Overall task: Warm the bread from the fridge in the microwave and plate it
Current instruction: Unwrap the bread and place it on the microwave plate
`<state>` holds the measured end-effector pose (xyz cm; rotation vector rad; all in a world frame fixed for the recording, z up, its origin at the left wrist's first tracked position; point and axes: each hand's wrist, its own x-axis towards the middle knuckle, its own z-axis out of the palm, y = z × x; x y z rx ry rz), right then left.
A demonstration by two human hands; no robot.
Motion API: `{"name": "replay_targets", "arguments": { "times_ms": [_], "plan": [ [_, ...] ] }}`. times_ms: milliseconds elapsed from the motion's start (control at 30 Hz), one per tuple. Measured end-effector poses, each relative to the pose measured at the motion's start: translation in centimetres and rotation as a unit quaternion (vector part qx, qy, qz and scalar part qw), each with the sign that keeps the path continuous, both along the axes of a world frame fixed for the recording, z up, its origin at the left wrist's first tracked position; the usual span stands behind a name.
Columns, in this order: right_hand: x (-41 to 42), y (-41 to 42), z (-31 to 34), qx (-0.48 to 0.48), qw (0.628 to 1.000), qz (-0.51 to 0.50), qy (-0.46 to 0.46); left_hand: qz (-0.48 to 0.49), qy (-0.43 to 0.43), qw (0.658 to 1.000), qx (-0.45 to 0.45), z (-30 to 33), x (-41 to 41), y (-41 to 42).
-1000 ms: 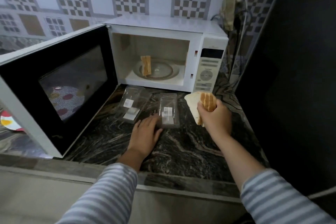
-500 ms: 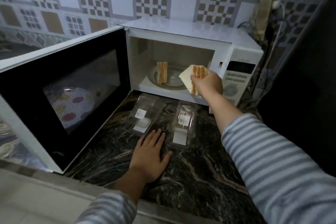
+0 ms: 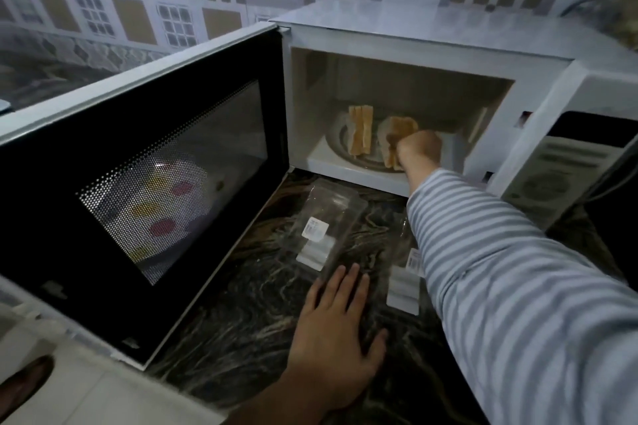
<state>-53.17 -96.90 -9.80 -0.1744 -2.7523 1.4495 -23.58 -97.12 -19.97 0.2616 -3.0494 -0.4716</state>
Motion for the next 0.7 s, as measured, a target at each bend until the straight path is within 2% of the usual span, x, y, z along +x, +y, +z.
{"name": "replay_targets", "arguments": {
  "times_ms": [367, 600, 700],
  "plan": [
    [2.0, 1.4, 1.1, 0.098, 0.994, 0.043, 0.023, 0.006, 0.005, 1.0, -0.03, -0.2, 0.1, 0.0],
    [8.1, 6.0, 2.1, 0.158, 0.98, 0.115, 0.045, 0.013, -0.01, 0.999, -0.049, -0.1, 0.1, 0.2],
    [11.3, 8.3, 2.4, 0.151, 0.978, 0.134, 0.043, 0.008, -0.005, 0.999, -0.042, 0.0, 0.1, 0.2]
  ]
}}
